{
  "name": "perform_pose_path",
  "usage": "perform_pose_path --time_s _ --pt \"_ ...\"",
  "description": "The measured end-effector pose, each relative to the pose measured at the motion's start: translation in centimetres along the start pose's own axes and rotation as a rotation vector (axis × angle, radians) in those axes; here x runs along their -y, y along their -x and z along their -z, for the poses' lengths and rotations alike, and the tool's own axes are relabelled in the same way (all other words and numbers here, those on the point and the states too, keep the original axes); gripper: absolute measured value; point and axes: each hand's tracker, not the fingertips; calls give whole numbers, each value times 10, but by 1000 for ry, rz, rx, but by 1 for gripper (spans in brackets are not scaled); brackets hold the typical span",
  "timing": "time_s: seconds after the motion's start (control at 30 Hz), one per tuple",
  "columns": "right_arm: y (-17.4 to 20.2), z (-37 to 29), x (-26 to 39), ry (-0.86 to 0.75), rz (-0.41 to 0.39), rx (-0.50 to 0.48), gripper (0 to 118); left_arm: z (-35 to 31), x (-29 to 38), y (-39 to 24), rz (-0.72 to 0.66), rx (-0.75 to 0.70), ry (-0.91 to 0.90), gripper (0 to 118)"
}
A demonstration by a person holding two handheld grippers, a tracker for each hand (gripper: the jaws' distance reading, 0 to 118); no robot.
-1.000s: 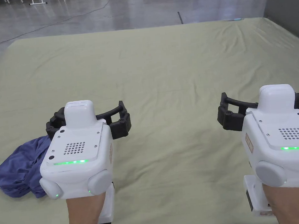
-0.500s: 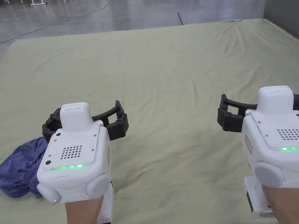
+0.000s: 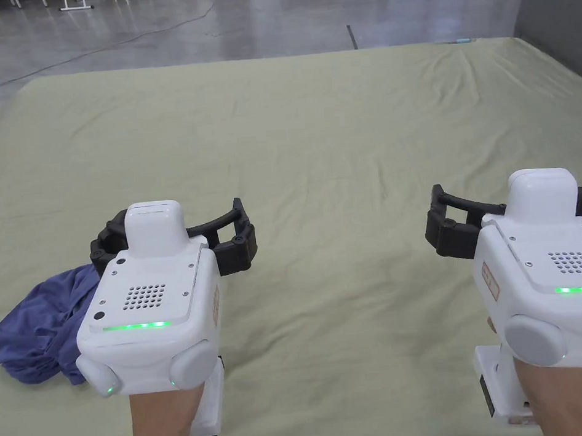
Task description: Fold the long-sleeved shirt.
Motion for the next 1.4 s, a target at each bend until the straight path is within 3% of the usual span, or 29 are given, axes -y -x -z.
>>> perform_pose_path --time_s 1.4 --pt "3 -1 -2 -23 2 -10 118 4 -1 1 -12 12 1 118"
